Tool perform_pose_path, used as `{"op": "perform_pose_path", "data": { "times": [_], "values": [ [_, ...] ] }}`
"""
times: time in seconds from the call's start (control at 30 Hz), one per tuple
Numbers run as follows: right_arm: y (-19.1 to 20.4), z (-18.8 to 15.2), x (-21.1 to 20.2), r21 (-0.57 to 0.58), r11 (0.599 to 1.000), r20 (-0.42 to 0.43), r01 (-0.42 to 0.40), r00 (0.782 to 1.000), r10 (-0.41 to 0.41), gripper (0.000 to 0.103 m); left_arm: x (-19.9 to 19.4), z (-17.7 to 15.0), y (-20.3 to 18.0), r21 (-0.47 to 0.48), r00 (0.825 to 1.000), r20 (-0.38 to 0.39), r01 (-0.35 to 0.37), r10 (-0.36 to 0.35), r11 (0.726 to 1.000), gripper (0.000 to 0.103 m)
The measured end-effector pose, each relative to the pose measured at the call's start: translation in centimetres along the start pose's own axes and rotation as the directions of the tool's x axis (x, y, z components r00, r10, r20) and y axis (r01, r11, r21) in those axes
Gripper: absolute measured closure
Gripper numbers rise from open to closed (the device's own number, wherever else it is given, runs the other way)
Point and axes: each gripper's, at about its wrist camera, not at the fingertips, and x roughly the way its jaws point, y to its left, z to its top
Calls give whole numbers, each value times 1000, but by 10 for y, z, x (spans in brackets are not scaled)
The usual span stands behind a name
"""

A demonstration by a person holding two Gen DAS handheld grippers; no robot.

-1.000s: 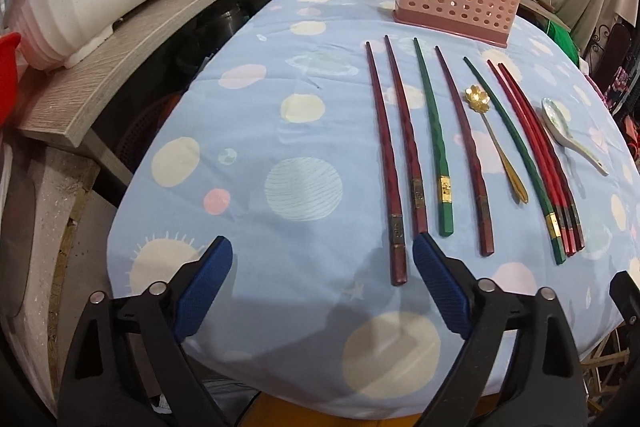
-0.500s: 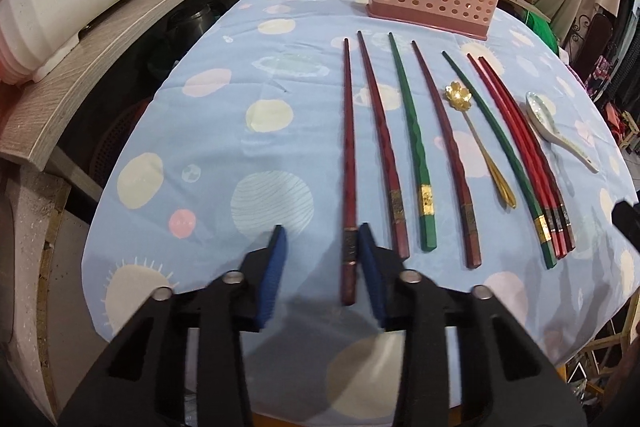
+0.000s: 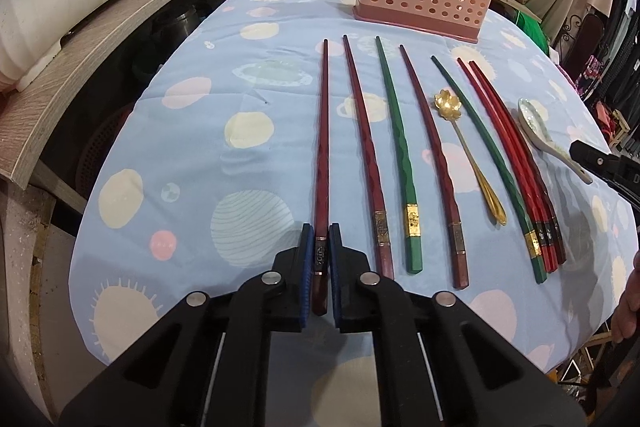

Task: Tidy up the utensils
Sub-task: 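Grasp a dark-red chopstick with the left tool while the right tool grasps the white spoon, then lift the chopstick and white spoon and carry both toward the pink holder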

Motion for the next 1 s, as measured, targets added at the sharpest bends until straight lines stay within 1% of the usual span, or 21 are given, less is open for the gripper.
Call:
{"op": "perform_pose_path", "data": {
  "times": [0.03, 0.23, 0.43, 0.57, 0.7, 0.8, 1.0],
  "values": [
    [0, -1, 2, -1, 1000, -8, -4, 1000, 4, 80, 0, 0, 0, 0, 1000, 0, 0, 0, 1000, 95],
    [2, -7, 13, -12, 1000, -45, -12, 999, 12, 84, 0, 0, 0, 1, 1000, 3, -2, 2, 1000, 95],
    [7, -15, 14, -19, 1000, -53, -17, 998, 16, 84, 0, -1, -1, 2, 1000, 7, -2, 2, 1000, 95],
    [13, -20, 13, -54, 999, -38, 10, 999, -12, 85, 0, -1, -1, 2, 1000, 13, -2, 2, 1000, 95],
    [16, -24, 12, -80, 996, -15, 47, 999, -48, 91, -1, -3, -1, 3, 1000, 21, -2, 2, 1000, 95],
    [19, -27, 10, -103, 993, -3, 64, 998, -65, 93, -1, -4, 0, 2, 1000, 25, 3, -3, 1000, 95],
    [15, -26, 4, -82, 995, 0, 48, 999, -49, 95, -2, -3, 3, -2, 999, 21, 28, -28, 1000, 96]
  ]
}}
